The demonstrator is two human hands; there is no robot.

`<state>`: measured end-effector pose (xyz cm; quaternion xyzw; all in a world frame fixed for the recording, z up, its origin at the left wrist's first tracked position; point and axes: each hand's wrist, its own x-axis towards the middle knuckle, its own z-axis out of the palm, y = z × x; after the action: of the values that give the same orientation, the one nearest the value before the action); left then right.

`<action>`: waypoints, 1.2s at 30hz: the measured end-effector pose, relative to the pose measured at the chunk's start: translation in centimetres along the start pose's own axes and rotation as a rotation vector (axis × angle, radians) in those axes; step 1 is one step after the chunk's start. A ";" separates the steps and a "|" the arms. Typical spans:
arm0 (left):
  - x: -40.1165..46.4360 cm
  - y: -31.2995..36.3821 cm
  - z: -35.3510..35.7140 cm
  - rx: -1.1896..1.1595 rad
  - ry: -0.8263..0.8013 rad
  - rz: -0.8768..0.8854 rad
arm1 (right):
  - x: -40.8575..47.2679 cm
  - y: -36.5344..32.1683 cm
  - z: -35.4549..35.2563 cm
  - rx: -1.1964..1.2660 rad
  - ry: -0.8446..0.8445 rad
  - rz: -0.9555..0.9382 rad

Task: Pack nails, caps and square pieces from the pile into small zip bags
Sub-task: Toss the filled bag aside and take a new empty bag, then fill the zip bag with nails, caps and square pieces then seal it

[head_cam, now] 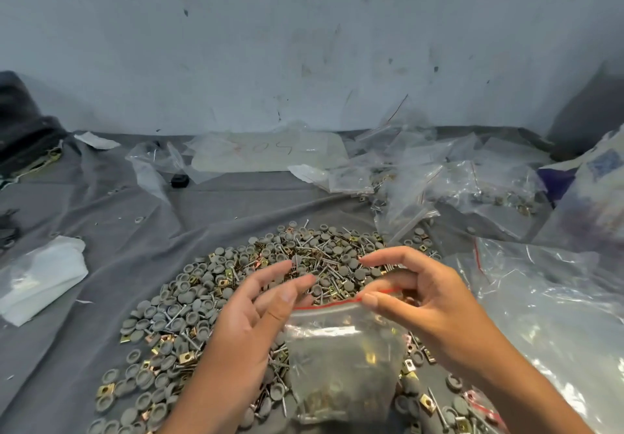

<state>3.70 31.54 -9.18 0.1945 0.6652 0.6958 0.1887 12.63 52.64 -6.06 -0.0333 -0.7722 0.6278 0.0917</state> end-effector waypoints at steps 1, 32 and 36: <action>0.1 0.0 -0.2 -0.031 0.068 0.002 | 0.4 -0.6 0.0 -0.019 0.009 -0.012; -0.3 0.1 2.3 0.014 0.133 -0.062 | -7.3 4.5 -9.4 -0.673 0.662 0.111; -1.3 0.2 3.7 0.176 0.011 -0.041 | -3.2 0.3 -4.2 -0.071 0.508 0.033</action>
<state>6.70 34.00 -8.88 0.1930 0.7286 0.6316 0.1814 16.49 56.23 -5.85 -0.2056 -0.7454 0.5732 0.2712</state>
